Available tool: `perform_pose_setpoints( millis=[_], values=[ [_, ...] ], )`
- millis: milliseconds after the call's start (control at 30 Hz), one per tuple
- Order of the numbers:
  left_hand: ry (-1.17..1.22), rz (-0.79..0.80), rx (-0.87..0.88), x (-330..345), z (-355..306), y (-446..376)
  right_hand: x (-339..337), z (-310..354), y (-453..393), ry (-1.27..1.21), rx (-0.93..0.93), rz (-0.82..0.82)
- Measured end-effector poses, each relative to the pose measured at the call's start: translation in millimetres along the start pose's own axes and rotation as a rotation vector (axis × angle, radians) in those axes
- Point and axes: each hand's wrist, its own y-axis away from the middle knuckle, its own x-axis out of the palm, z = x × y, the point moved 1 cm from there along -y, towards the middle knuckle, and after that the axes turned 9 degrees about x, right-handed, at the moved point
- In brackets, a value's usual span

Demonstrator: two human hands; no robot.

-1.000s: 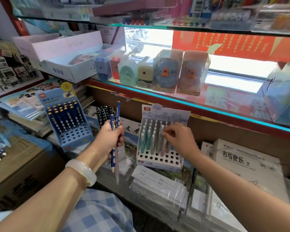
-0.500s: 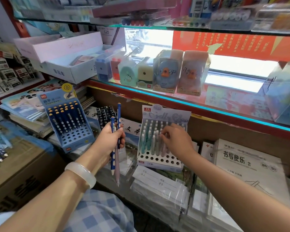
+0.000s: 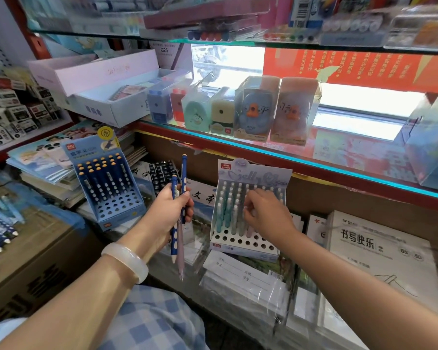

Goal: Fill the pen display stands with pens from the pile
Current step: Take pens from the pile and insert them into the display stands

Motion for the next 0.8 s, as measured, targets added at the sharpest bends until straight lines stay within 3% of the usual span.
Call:
perform_pose_setpoints(
  millis=[233, 333, 367, 533, 667, 800],
  values=[
    [0.204, -0.003, -0.018, 5, -9, 5, -5, 9, -4, 0.039, 0.049, 0.068],
    [0.246, 0.001, -0.017, 8, -13, 4, -11, 26, -1, -0.186, 0.078, -0.016],
    [0.244, 0.003, -0.013, 9, -14, 4, -14, 36, 2, -0.32, 0.083, 0.038],
    [0.243, -0.032, -0.001, 18, -18, 2, -12, 78, 20, -0.767, 0.191, 0.642],
    [0.229, -0.122, -0.01, 15, -12, -2, -8, 84, 22, -0.956, 0.252, 0.717],
    [0.363, -0.281, 0.039, 8, -14, -8, -11, 74, 21, -0.775, 0.177, 0.705]
  ],
)
